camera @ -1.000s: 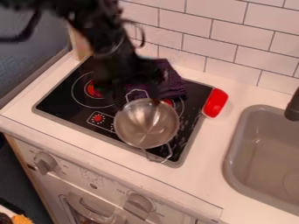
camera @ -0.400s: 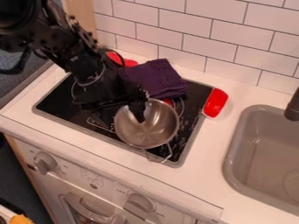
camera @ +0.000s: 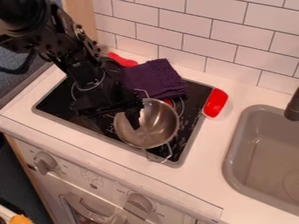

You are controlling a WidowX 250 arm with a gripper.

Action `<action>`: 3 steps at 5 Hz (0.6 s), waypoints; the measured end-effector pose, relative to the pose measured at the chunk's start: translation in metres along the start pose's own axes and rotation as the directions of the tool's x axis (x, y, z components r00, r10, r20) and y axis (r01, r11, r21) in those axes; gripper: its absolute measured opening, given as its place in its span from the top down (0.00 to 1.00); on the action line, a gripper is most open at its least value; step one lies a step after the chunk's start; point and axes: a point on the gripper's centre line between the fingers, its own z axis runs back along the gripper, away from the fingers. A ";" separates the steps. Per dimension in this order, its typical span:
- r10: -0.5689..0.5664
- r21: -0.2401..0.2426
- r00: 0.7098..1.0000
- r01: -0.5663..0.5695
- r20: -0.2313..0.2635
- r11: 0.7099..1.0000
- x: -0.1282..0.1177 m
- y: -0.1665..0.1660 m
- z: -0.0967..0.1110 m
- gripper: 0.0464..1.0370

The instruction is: Move silver pot to left burner

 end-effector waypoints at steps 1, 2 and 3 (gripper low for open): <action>-0.021 -0.001 1.000 0.021 -0.009 1.000 0.000 -0.001 -0.006 0.40; -0.036 0.010 0.999 0.036 -0.003 0.999 0.001 -0.003 -0.007 0.70; -0.046 0.024 0.999 0.046 -0.011 0.999 0.001 -0.007 -0.007 0.89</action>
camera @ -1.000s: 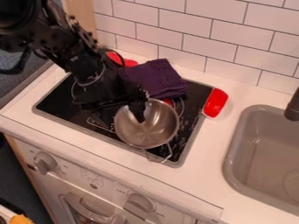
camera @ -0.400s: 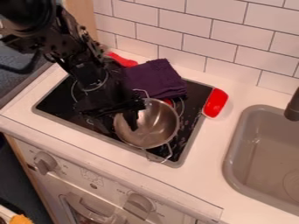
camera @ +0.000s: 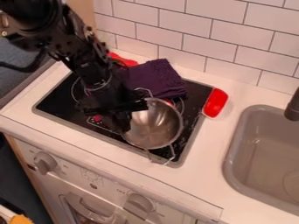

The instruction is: Move silver pot to left burner

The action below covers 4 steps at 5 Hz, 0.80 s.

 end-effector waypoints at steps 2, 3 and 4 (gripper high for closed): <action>-0.017 -0.006 1.000 0.017 -0.011 1.000 0.001 -0.008 0.002 0.97; -0.070 -0.051 0.997 0.072 0.032 0.996 -0.001 -0.015 0.012 0.97; -0.065 -0.068 0.996 0.069 0.056 0.995 0.002 -0.016 0.030 0.98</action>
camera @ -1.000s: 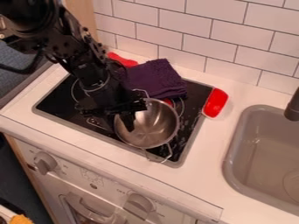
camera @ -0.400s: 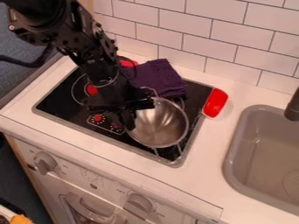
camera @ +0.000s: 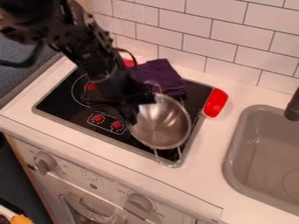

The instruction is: Move silver pot to left burner

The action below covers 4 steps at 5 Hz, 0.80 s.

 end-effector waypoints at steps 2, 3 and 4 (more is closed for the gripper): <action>0.131 0.017 0.985 -0.134 0.113 0.991 0.015 0.028 0.039 0.98; 0.209 0.034 0.970 -0.214 0.124 0.976 0.025 0.062 0.032 0.98; 0.280 0.027 0.953 -0.285 0.120 0.958 0.036 0.092 0.016 0.98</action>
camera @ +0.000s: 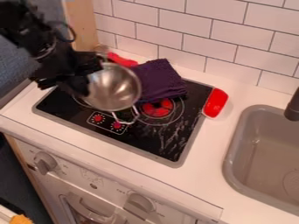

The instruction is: Move silver pot to left burner

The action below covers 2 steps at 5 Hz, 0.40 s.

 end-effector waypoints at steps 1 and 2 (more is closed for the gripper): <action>0.045 0.014 0.999 -0.044 -0.010 0.999 0.019 0.016 -0.016 0.98; 0.086 0.022 0.996 -0.085 -0.013 0.996 0.038 0.029 -0.029 0.98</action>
